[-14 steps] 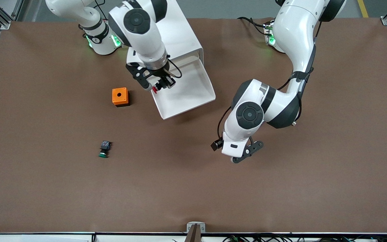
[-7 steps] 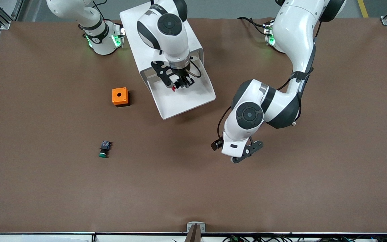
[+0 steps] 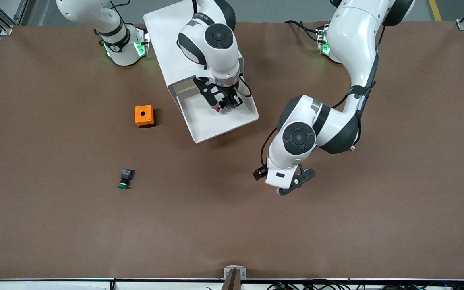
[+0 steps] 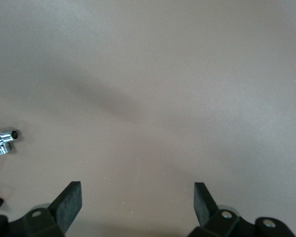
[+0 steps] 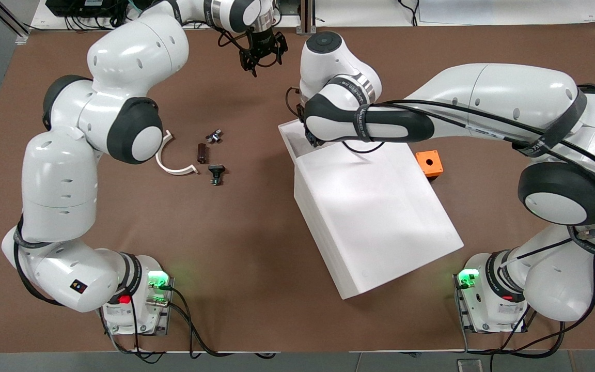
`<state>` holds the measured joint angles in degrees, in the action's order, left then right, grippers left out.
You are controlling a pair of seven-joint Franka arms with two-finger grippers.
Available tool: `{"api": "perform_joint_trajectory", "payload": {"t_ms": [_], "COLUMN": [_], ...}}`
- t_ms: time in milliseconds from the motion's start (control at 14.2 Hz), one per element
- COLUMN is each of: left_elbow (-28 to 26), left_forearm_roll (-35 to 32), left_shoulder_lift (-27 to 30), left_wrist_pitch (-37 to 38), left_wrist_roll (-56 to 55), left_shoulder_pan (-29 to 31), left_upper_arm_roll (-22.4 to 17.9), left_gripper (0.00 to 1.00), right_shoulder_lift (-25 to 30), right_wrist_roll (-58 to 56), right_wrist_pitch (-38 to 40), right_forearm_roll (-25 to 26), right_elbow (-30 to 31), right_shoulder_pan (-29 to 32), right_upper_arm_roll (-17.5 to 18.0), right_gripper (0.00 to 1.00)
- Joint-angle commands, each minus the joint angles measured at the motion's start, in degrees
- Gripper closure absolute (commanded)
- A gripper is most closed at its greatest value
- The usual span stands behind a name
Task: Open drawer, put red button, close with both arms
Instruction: 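Lower the red button into the drawer and open the right gripper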
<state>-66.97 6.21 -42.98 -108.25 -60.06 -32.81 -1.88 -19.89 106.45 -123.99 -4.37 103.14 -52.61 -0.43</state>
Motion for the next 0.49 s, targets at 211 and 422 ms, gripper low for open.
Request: {"api": "perform_joint_trajectory", "payload": {"t_ms": [211, 422], "left_elbow": [-2.0, -2.0], "left_forearm_roll": [-0.9, -0.9], "left_shoulder_lift": [1.7, 1.7], "left_wrist_pitch": [-0.5, -0.5], "left_wrist_roll": [-0.5, -0.5], "left_shoulder_pan": [-0.3, -0.3], "left_upper_arm_roll": [0.0, 0.0], "left_gripper": [0.0, 0.0], "right_shoulder_lift": [-2.8, -3.8], "right_wrist_roll": [3.7, 4.5], "right_wrist_pitch": [-0.5, -1.3], "right_forearm_roll": [1.2, 1.3], "right_elbow": [-3.1, -3.8], "right_shoulder_pan": [-1.1, -1.5], "right_upper_arm_roll": [-0.6, -0.6], "right_gripper": [1.0, 1.0]}}
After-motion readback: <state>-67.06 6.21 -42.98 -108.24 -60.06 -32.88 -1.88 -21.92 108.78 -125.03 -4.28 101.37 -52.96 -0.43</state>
